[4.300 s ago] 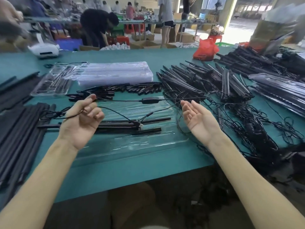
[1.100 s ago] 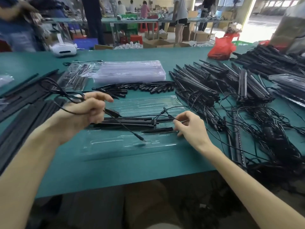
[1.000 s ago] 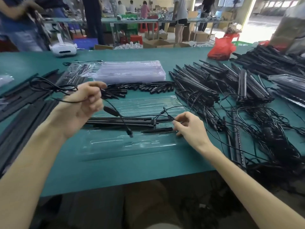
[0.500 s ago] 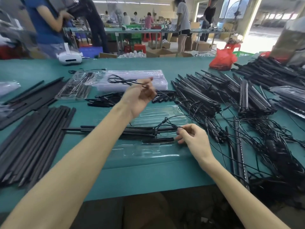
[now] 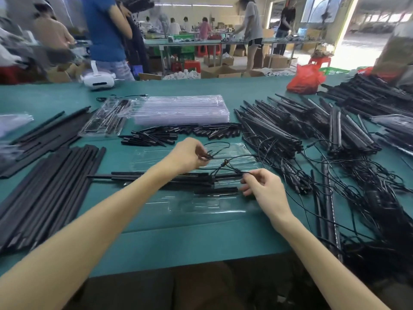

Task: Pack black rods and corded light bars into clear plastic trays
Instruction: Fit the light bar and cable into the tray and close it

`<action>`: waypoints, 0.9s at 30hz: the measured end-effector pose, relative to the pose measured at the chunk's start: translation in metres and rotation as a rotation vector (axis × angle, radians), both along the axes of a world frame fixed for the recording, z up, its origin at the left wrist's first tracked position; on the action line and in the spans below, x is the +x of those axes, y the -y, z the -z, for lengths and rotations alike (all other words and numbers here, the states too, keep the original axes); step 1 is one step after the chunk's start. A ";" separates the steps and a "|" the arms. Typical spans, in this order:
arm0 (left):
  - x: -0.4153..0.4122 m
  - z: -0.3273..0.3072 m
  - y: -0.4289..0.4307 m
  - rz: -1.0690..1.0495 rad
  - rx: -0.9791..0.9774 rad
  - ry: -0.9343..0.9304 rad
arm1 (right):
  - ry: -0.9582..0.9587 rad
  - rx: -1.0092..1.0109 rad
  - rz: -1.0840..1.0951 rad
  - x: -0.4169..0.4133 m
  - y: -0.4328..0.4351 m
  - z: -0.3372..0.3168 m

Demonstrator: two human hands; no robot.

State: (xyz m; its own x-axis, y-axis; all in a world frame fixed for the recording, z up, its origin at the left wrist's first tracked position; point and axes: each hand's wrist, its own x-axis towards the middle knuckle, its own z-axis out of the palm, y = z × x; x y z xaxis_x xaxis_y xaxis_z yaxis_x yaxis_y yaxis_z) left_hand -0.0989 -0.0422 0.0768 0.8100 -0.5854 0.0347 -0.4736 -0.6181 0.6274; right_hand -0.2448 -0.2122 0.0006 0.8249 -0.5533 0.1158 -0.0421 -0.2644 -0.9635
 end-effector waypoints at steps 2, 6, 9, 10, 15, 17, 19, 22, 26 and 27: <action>0.001 0.006 -0.020 -0.049 0.041 0.079 | -0.003 0.044 0.014 0.001 0.000 -0.001; 0.010 0.025 -0.064 -0.028 0.127 0.218 | -0.024 0.133 0.014 0.003 0.001 -0.004; 0.016 0.035 -0.091 0.073 0.348 0.325 | -0.038 0.144 0.004 0.004 0.000 -0.006; 0.017 0.038 -0.097 0.078 0.407 0.362 | -0.040 0.143 0.002 0.004 0.000 -0.007; 0.016 0.048 -0.111 0.082 0.243 0.447 | -0.075 0.073 -0.042 0.001 -0.003 -0.011; 0.016 0.049 -0.111 0.090 0.179 0.442 | -0.081 0.054 -0.063 -0.001 -0.003 -0.012; 0.015 0.049 -0.108 0.104 0.119 0.427 | -0.079 0.053 -0.061 -0.002 -0.003 -0.013; 0.014 0.040 -0.101 0.080 0.011 0.354 | -0.090 0.029 -0.029 -0.001 -0.004 -0.011; 0.012 0.018 -0.090 0.081 -0.076 0.225 | -0.066 0.052 -0.002 0.000 -0.004 -0.006; 0.012 0.013 -0.088 0.078 -0.084 0.206 | -0.059 0.060 -0.006 0.000 -0.003 -0.006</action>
